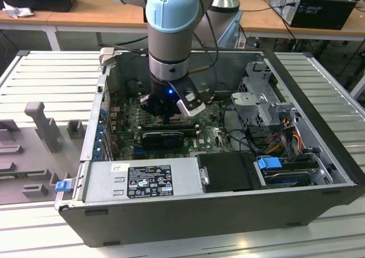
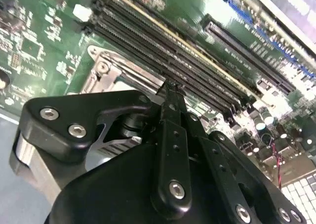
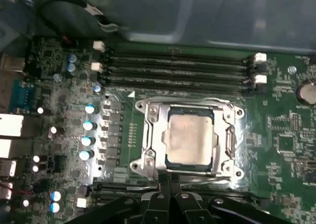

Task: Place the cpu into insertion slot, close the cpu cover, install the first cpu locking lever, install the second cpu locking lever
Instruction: 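Install the second cpu locking lever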

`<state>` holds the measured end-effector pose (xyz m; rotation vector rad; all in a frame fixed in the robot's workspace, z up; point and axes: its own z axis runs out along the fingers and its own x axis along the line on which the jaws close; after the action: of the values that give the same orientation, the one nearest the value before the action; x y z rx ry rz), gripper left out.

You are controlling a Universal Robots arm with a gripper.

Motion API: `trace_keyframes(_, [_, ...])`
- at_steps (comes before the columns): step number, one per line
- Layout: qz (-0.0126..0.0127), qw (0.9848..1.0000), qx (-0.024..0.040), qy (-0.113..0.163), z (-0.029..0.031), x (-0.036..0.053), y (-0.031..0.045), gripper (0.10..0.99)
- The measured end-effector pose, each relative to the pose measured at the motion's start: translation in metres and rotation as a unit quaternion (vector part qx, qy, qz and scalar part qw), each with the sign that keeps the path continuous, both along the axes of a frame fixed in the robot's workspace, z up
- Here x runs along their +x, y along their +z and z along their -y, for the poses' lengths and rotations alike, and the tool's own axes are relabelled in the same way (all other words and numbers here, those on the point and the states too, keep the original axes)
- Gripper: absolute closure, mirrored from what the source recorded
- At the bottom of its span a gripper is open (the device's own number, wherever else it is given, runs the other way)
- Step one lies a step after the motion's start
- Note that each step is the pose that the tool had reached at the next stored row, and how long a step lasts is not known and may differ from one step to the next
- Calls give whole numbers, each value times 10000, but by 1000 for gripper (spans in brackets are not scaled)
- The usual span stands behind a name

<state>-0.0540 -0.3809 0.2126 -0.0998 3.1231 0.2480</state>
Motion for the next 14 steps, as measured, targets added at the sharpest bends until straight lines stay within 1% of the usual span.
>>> trace_keyframes(2, [0, 9999, 110, 10, 17, -29, -7, 980])
trace_keyframes(3, [0, 9998, 175, 18, 60, -60, -13, 980])
trace_keyframes(4, [0, 9998, 211, 21, 103, -80, -16, 980])
trace_keyframes(5, [0, 9996, 274, 34, 144, -94, -21, 980])
trace_keyframes(6, [-1, 9993, 372, 82, 159, -108, -26, 980])
trace_keyframes(7, [-3, 9990, 434, 133, 168, -118, -31, 980])
trace_keyframes(8, [-3, 9987, 476, 155, 192, -135, -39, 980])
trace_keyframes(10, [-2, 9986, 514, 157, 227, -156, -51, 980])
trace_keyframes(11, [-1, 9981, 592, 156, 248, -186, -60, 980])
trace_keyframes(12, [0, 9978, 649, 157, 253, -202, -73, 980])
trace_keyframes(13, [1, 9976, 681, 157, 253, -208, -95, 980])
trace_keyframes(14, [1, 9975, 695, 157, 253, -209, -105, 980])
